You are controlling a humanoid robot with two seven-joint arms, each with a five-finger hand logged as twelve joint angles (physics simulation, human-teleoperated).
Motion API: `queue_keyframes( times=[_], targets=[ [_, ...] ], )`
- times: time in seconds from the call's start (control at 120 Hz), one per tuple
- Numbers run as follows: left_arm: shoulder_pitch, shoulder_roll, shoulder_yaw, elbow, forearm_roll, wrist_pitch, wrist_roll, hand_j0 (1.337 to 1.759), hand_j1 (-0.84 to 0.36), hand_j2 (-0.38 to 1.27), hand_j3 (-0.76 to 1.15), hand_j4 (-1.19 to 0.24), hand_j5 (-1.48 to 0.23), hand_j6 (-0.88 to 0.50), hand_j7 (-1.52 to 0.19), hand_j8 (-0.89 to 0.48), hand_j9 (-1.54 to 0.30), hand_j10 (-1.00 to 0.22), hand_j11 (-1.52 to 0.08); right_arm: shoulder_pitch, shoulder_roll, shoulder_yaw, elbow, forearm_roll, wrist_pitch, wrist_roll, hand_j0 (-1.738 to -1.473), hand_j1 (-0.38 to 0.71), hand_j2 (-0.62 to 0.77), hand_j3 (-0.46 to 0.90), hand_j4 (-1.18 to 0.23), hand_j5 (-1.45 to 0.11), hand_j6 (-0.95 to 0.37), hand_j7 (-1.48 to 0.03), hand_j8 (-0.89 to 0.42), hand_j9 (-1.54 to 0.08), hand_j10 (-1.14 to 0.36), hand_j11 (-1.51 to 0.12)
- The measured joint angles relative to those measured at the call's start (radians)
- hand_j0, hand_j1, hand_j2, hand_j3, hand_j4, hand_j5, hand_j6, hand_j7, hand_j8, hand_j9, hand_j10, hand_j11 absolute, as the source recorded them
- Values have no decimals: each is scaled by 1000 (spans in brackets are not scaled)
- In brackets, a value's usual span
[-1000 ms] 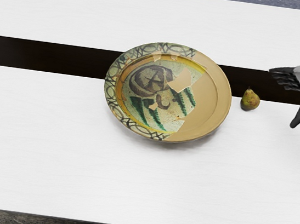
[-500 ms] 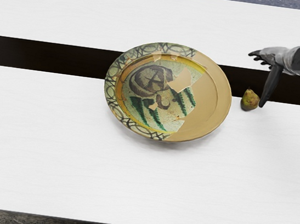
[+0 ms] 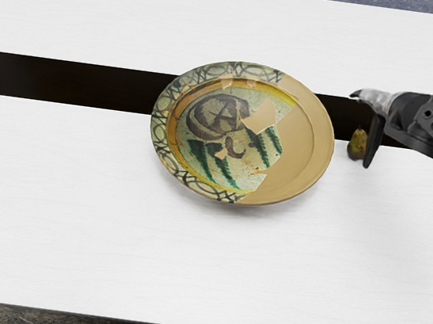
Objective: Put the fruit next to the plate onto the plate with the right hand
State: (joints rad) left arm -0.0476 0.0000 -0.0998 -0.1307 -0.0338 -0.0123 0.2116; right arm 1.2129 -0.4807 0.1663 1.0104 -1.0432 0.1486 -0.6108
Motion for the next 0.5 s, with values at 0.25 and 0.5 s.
queue_keyframes(
  times=[0.25,0.5],
  targets=[
    [0,0,0,0,0,0,0,1658,331,3,0,-15,-19,-16,-19,-15,-19,-15,-19,-23,48,-13,-34,-27,-30,0,-1658,-141,-33,0,-179,-228,-180,-227,-179,-228,-178,-227],
    [0,0,0,0,0,0,0,1658,331,3,0,-15,-20,-16,-19,-15,-19,-15,-19,-48,60,-38,-62,-32,-75,0,-1658,-71,-45,0,-237,-303,-238,-303,-237,-303,-236,-303]
  ],
)
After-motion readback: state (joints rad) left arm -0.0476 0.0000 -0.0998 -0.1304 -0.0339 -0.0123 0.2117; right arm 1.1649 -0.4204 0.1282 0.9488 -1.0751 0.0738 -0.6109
